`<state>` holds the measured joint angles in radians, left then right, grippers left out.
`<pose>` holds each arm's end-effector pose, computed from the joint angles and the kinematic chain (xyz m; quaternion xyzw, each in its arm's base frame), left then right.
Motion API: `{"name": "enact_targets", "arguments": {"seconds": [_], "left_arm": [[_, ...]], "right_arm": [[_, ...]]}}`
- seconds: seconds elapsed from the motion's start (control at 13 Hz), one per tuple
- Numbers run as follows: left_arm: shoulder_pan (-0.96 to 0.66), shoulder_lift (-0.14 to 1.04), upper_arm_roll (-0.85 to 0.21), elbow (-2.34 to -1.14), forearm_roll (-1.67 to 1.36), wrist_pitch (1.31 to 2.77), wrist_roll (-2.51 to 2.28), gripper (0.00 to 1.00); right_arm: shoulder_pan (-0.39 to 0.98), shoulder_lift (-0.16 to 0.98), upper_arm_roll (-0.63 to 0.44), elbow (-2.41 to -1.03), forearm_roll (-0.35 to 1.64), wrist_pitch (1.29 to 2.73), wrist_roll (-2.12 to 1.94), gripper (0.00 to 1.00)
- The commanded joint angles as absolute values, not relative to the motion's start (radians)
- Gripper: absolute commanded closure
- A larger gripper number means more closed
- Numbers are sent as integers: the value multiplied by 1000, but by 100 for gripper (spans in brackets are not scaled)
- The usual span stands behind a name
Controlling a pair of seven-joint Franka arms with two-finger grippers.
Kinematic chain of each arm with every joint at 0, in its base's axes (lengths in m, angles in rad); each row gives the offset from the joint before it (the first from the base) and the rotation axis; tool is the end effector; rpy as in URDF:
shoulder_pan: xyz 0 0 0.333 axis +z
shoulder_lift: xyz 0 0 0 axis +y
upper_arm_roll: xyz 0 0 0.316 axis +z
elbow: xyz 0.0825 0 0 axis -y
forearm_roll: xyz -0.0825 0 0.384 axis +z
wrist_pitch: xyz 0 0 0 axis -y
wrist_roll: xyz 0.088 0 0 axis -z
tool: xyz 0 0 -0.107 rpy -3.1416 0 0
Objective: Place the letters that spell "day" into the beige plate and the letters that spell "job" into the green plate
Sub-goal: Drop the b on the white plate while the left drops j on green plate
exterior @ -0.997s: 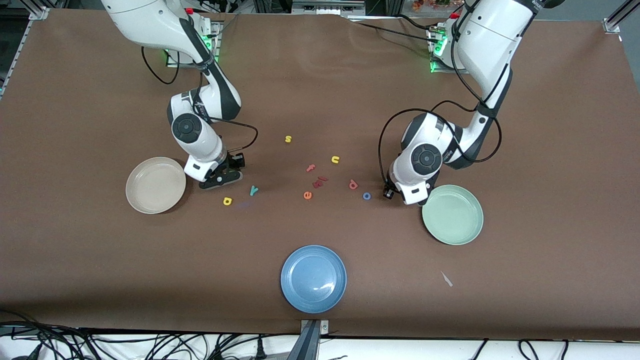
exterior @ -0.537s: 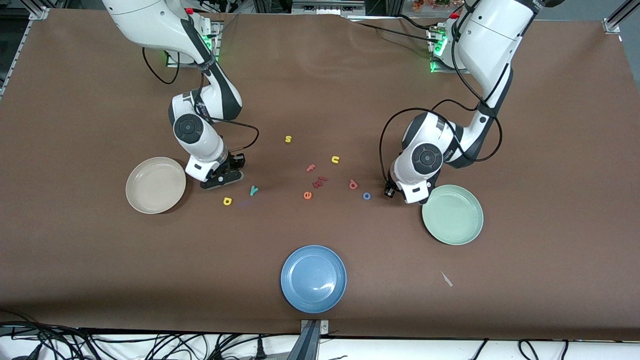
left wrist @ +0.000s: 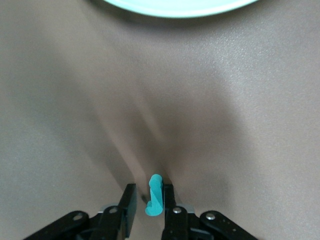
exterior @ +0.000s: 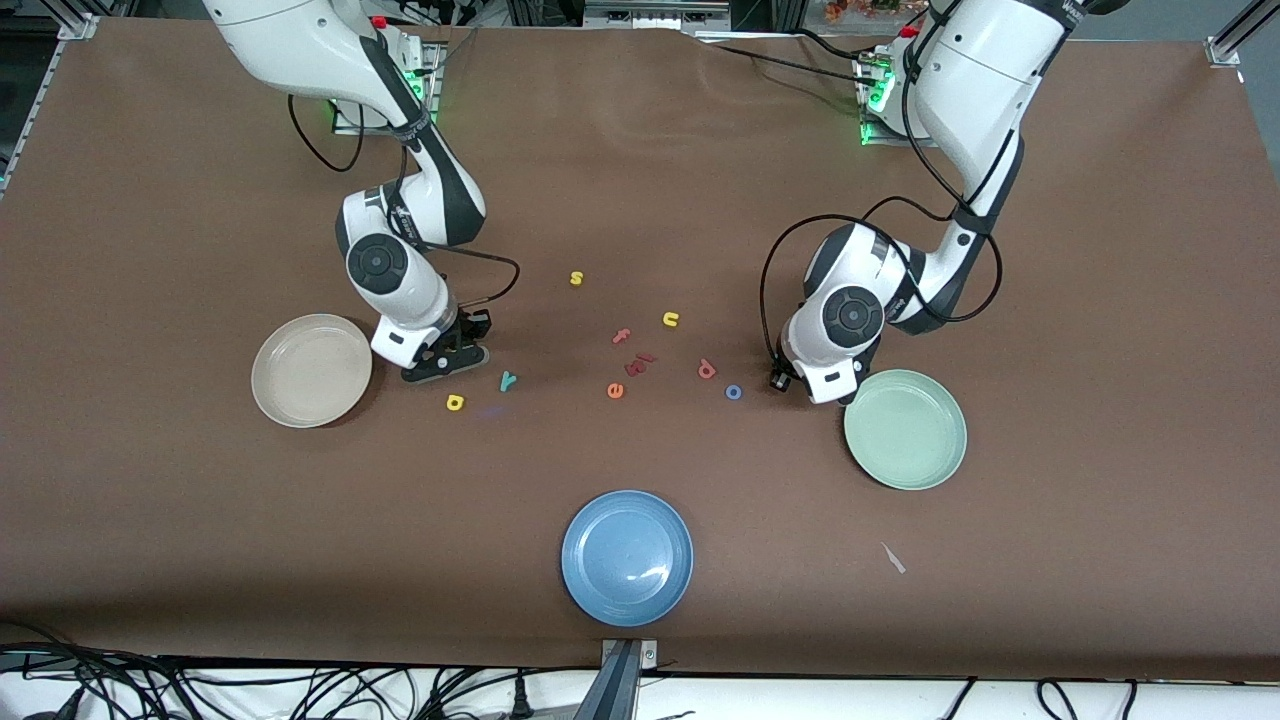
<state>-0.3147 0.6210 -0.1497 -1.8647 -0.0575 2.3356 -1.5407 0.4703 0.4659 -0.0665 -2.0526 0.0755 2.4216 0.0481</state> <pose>0.5577 -0.2768 0.1730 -0.8379 -0.5373 0.0924 0.0267 0.5369 0.2300 0.2001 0.9875 0.1503 -0.0482 0.0024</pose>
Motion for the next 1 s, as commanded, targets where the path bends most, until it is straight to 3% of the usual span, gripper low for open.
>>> {"name": "enact_targets", "arguments": {"seconds": [0.0,0.31,0.46,0.77,0.84,0.92], "left_arm": [[-318,606,-147,-1881,-83,2350,-1522,100],[-311,577,-146,-1861,-72,2318,-1473,100],[-311,551,-141,-1815,-71,2225,-1454,100],[-247,525,-140,-1727,-71,2085,-1204,100],[-220,520,-140,-1718,-71,2076,-1113,100],[-174,519,-140,-1718,-71,2048,-998,100]], "right_arm": [[445,466,-78,-1916,100,2234,63,95],[443,459,-204,-1911,98,2227,29,95],[419,471,-251,-1902,94,2230,25,94],[313,497,-253,-1891,86,2238,-116,89],[295,508,-253,-1884,86,2238,-142,50],[291,508,-253,-1882,97,2238,-156,1]]}}
